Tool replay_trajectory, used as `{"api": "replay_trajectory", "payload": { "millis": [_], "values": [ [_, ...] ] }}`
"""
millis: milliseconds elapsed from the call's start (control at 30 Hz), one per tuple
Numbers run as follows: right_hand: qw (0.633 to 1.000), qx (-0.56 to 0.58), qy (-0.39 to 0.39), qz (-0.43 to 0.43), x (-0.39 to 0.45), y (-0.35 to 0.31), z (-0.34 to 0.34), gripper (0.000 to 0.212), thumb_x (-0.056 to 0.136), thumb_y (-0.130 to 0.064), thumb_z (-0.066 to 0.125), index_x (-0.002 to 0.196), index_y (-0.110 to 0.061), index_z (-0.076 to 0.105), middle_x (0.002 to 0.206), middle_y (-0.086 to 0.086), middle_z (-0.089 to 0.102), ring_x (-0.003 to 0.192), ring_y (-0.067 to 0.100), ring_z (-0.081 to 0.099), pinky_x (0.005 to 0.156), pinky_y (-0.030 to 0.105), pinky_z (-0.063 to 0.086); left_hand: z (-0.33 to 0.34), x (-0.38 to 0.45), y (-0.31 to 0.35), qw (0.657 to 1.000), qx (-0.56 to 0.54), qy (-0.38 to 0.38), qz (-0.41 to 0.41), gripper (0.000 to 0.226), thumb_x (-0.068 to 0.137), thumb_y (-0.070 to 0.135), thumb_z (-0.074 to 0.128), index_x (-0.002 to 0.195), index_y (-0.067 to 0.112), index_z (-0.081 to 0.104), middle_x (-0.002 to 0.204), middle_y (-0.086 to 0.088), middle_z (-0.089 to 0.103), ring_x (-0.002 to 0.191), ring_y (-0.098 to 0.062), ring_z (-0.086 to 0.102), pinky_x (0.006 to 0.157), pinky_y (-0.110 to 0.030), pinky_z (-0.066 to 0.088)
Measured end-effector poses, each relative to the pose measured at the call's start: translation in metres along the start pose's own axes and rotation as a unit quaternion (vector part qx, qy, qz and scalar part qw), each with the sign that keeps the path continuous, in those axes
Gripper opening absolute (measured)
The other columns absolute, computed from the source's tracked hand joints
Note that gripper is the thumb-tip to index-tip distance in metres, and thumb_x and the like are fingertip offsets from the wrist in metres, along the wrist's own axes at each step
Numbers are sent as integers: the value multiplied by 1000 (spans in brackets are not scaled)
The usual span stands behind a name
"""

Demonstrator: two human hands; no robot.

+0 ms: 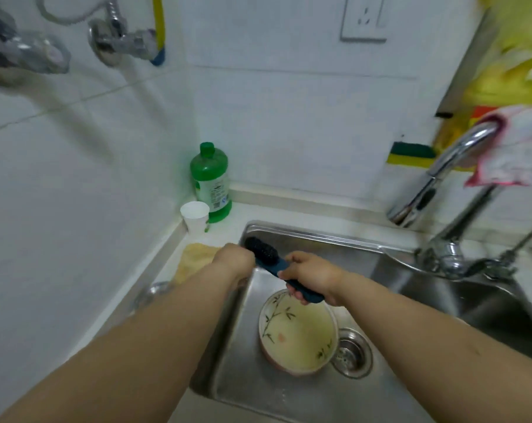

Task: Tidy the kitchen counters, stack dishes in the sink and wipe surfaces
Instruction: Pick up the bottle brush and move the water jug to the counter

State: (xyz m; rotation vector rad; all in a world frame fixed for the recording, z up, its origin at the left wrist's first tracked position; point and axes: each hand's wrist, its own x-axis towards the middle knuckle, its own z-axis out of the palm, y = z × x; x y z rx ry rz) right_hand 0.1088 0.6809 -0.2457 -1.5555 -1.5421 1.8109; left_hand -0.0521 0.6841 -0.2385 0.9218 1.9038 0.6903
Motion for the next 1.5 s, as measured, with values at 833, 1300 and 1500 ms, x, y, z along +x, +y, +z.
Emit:
{"api": "replay_trajectory", "payload": {
  "millis": [833, 1300, 1500],
  "values": [
    [886, -264, 367, -101, -265, 69, -459, 35, 87, -23, 67, 121, -19, 62, 105, -3, 58, 94, 15, 53, 82, 23, 37, 386, -196, 289, 938, -223, -154, 216, 6, 90, -1, 53, 95, 1, 55, 76, -13, 57, 56, -15, 55, 53, -18, 52],
    [868, -357, 345, -2, -183, 67, -609, 33, 94, -20, 57, 126, -15, 56, 125, 9, 54, 115, 27, 51, 91, 27, 37, 494, -96, 399, 965, 33, -139, 220, 9, 90, 6, 53, 98, 2, 57, 93, -19, 63, 79, -28, 61, 78, -32, 53],
    [827, -384, 410, -17, -153, 61, -642, 25, 91, -16, 53, 114, -21, 60, 107, 7, 51, 93, 24, 47, 77, 28, 37, 527, -51, 422, 960, 77, -122, 239, 5, 91, 10, 52, 90, 6, 55, 102, -16, 62, 92, -29, 61, 93, -38, 53]
  ]
}}
